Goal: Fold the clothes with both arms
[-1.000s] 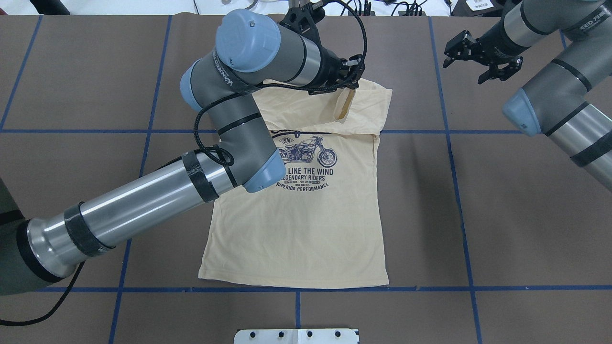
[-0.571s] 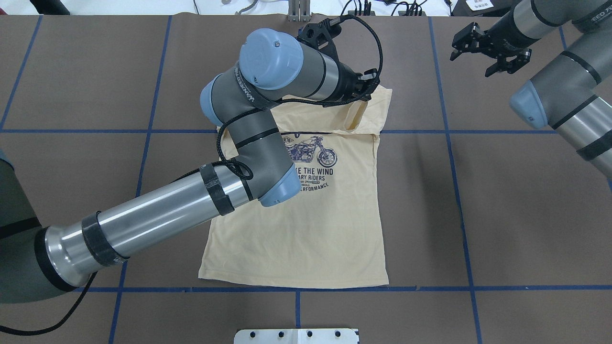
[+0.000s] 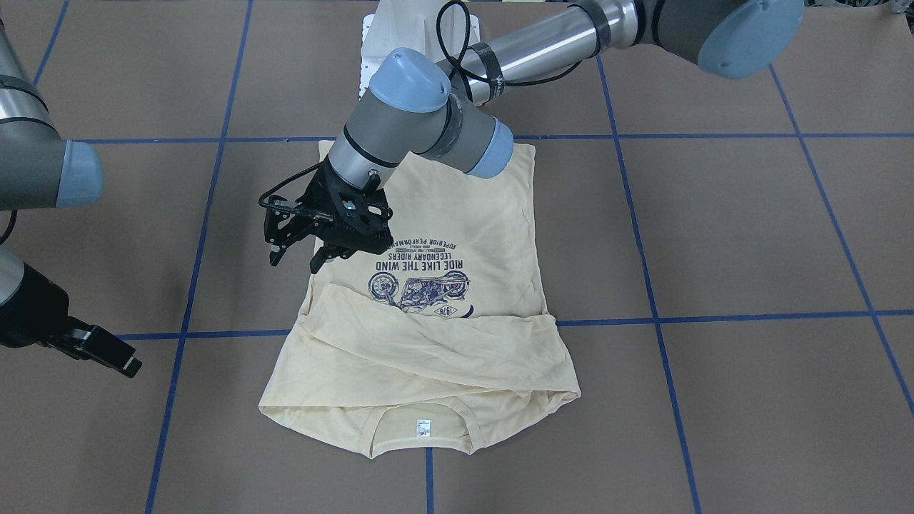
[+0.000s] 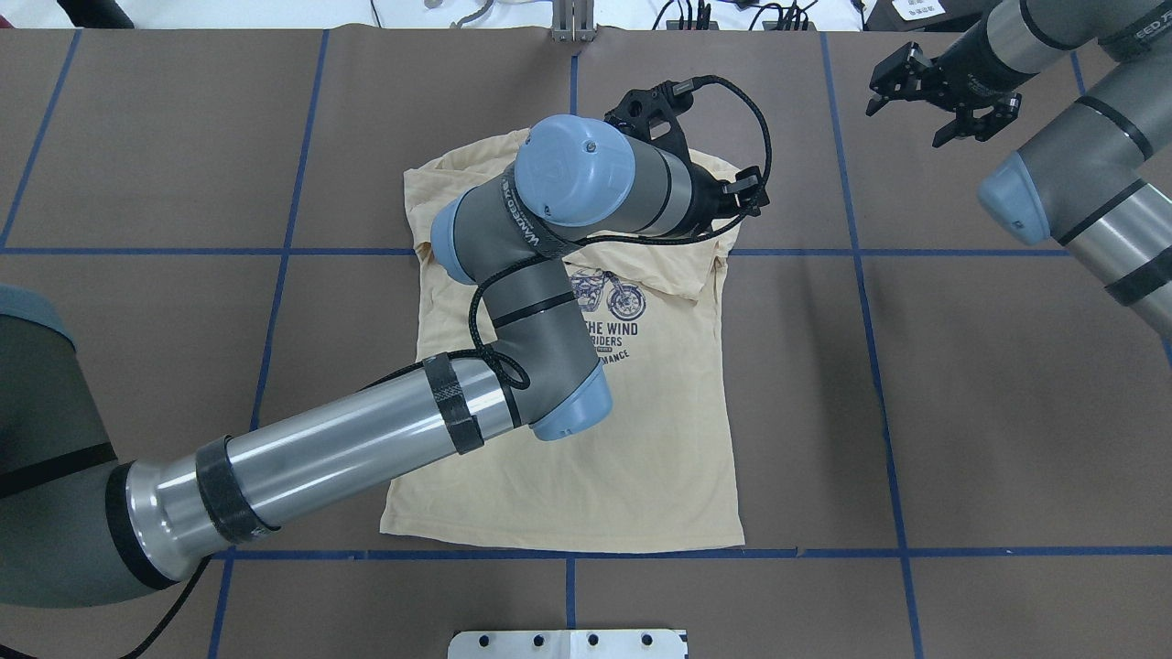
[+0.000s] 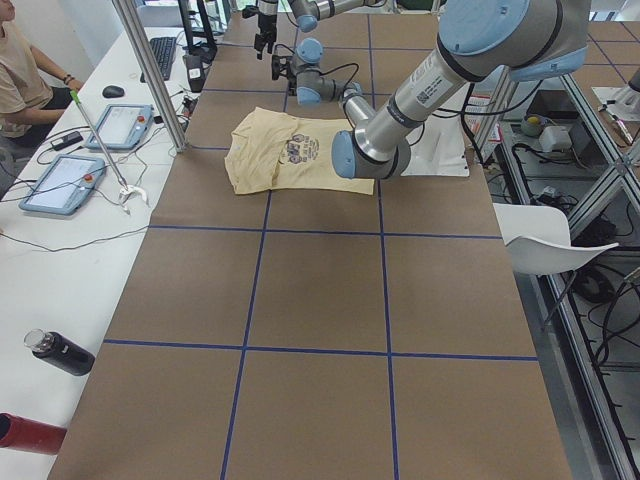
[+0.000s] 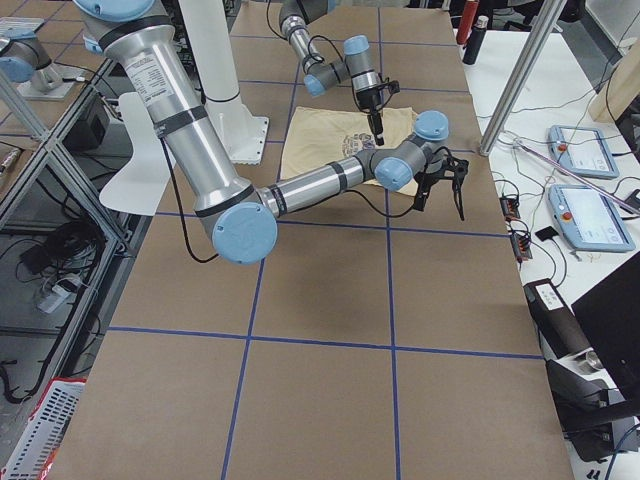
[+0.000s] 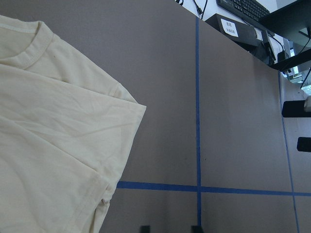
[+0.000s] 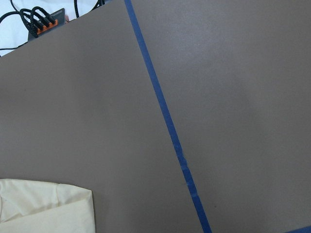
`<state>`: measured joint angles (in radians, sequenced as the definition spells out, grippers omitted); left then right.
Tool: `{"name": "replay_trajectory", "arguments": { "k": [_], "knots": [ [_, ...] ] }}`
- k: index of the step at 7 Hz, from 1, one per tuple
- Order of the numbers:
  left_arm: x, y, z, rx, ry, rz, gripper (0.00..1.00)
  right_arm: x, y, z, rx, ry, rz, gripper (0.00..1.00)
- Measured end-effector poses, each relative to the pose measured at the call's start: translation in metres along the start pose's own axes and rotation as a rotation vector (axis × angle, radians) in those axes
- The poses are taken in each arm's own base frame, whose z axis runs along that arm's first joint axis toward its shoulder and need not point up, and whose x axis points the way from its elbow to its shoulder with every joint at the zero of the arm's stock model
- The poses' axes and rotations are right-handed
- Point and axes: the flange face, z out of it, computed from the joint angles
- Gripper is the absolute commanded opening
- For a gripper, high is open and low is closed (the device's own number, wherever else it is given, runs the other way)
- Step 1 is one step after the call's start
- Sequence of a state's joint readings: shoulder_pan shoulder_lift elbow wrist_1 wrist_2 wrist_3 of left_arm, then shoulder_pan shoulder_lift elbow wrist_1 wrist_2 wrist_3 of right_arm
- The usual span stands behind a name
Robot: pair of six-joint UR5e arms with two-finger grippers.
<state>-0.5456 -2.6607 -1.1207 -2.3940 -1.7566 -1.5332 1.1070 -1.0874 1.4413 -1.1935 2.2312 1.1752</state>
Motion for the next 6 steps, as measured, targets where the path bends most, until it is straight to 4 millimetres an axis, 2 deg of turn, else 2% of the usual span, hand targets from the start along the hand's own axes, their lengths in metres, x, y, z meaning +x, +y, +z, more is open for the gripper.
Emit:
{"name": "replay_trajectory", "arguments": {
  "k": [1,2,3,4,5,6],
  "knots": [
    [-0.007,-0.006,-0.013,0.002,0.010,0.002,0.62,-0.013,0.013,0.008,-0.013,-0.005,0.014,0.99],
    [-0.032,-0.016,-0.044,0.000,0.023,0.006,0.62,-0.032,0.038,0.016,-0.013,-0.012,0.046,0.99],
    [-0.067,-0.024,-0.084,0.003,0.027,0.014,0.62,-0.054,0.080,0.027,0.024,-0.016,0.085,0.98],
    [-0.101,-0.033,-0.121,0.014,0.012,0.043,0.61,-0.069,0.132,0.039,0.064,-0.023,0.130,0.96],
    [-0.130,-0.042,-0.146,0.013,-0.020,0.086,0.61,-0.074,0.189,0.044,0.082,-0.038,0.165,0.92],
    [-0.164,-0.057,-0.168,-0.007,-0.059,0.115,0.62,-0.070,0.255,0.044,0.091,-0.054,0.199,0.88]
  ]
}}
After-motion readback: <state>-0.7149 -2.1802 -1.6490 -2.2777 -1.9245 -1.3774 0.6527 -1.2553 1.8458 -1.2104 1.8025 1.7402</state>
